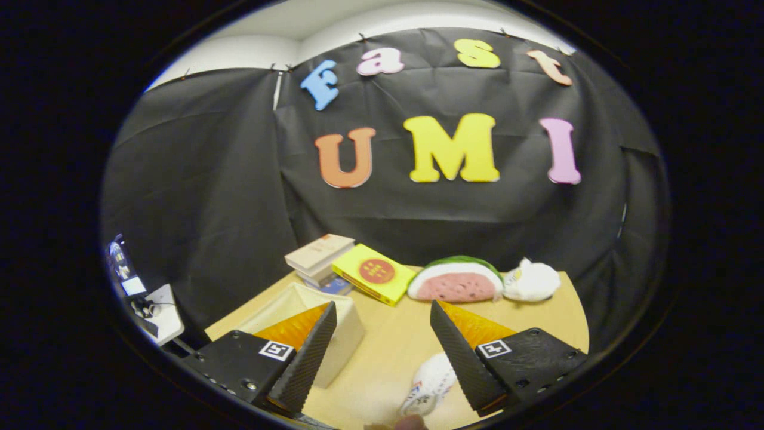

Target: Open the storage box then place both shoes into the box .Put the left shoe in first, then the right shoe, with the right side of both shoes facing outward in a uniform manner.

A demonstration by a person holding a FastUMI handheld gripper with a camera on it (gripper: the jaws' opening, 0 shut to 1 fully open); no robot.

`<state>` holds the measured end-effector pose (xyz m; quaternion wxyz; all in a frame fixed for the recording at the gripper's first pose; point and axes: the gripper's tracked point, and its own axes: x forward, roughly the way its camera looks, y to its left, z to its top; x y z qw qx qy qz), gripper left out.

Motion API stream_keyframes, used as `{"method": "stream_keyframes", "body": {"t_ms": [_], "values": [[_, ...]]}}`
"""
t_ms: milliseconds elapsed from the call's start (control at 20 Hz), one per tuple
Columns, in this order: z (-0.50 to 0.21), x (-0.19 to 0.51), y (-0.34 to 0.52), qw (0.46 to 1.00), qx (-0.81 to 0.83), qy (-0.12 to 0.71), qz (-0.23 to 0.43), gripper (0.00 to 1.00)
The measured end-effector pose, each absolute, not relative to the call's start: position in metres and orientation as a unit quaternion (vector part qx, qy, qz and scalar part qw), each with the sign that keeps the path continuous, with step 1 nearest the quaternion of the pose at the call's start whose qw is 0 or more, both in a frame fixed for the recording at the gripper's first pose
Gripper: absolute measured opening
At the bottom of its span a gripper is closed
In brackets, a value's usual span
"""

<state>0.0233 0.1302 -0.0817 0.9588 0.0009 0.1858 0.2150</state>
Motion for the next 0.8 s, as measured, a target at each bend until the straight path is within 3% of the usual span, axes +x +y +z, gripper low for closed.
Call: {"method": "stream_keyframes", "body": {"t_ms": [400,800], "values": [[-0.247,0.018,0.058,0.933,0.013,0.332,0.139,0.96],[-0.329,0.025,0.055,0.890,0.043,0.442,0.101,0.96]]}}
